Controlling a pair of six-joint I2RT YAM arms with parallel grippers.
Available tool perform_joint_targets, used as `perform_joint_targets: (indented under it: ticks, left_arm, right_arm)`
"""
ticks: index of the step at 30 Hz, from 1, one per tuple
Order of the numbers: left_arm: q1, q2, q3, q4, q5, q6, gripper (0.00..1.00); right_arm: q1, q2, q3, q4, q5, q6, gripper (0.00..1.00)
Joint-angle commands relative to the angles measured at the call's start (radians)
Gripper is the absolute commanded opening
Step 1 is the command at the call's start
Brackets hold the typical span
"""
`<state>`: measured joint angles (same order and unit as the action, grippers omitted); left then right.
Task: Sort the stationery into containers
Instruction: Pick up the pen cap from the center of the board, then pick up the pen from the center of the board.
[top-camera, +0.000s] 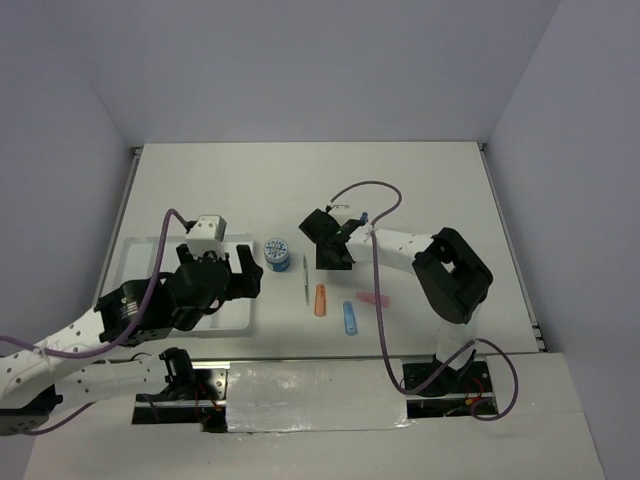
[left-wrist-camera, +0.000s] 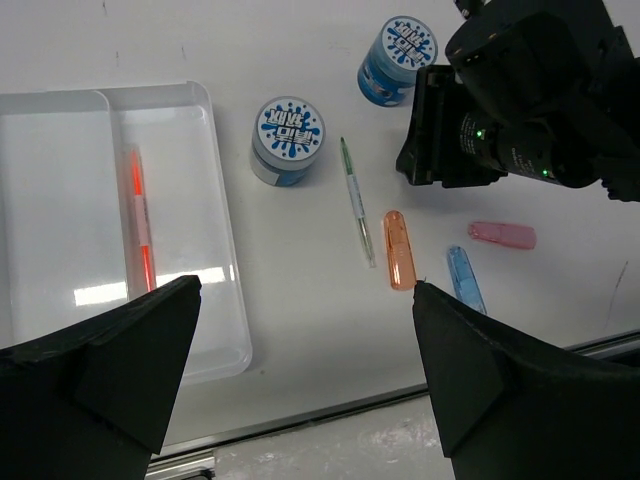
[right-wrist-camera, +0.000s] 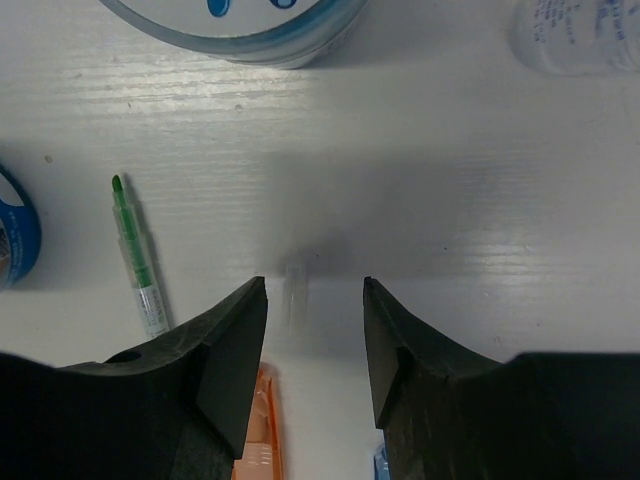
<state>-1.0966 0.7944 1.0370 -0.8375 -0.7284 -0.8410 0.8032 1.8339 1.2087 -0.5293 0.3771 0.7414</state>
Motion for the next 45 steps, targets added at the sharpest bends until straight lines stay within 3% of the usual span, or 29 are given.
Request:
perform_joint_targets:
  ticks: [1, 8, 12, 17, 20, 21, 24, 32, 39, 45]
  left_arm:
    - [-0.002, -0.018, -0.015, 0.002, 0.003, 0.008, 0.99]
    - [-0.002, -0.009, -0.022, 0.009, 0.009, 0.01, 0.99]
    - [-0.002, 0.015, -0.022, 0.024, 0.017, 0.013, 0.99]
    - [-0.002, 0.049, -0.028, 0.034, 0.024, 0.011, 0.99]
    - [-0.002, 0.062, -0.029, 0.043, 0.029, 0.01, 0.99]
    - [-0.002, 0.065, -0.034, 0.049, 0.035, 0.008, 0.99]
    - [-0.002, 0.081, -0.057, 0.089, 0.063, -0.006, 0.99]
    - [0.001, 0.274, -0.098, 0.271, 0.122, -0.135, 0.99]
    - [0.118, 0.59, 0.015, 0.336, 0.216, -0.173, 0.97]
    - [0.144, 0.831, 0.136, 0.316, 0.238, -0.178, 0.88]
  right_arm:
    - [-0.001, 0.025, 0.037, 0.029, -0.018, -0.008, 0.5]
    - [0.002, 0.03, -0.012, 0.041, -0.037, 0.024, 0.43]
    - [0.005, 0.047, -0.04, 0.043, -0.049, 0.032, 0.31]
    - [0.005, 0.039, -0.075, 0.069, -0.076, 0.036, 0.27]
    - [0.004, 0.042, -0.08, 0.069, -0.083, 0.033, 0.18]
    - [0.005, 0.041, -0.08, 0.069, -0.089, 0.032, 0.06]
    - [0.004, 0.005, -0.087, 0.081, -0.092, 0.033, 0.0]
    - [0.005, -0.347, -0.113, 0.005, 0.063, 0.039, 0.0]
    - [-0.001, -0.629, -0.164, -0.122, 0.155, 0.013, 0.0]
    - [-0.001, -0.789, -0.189, -0.169, 0.161, -0.03, 0.0]
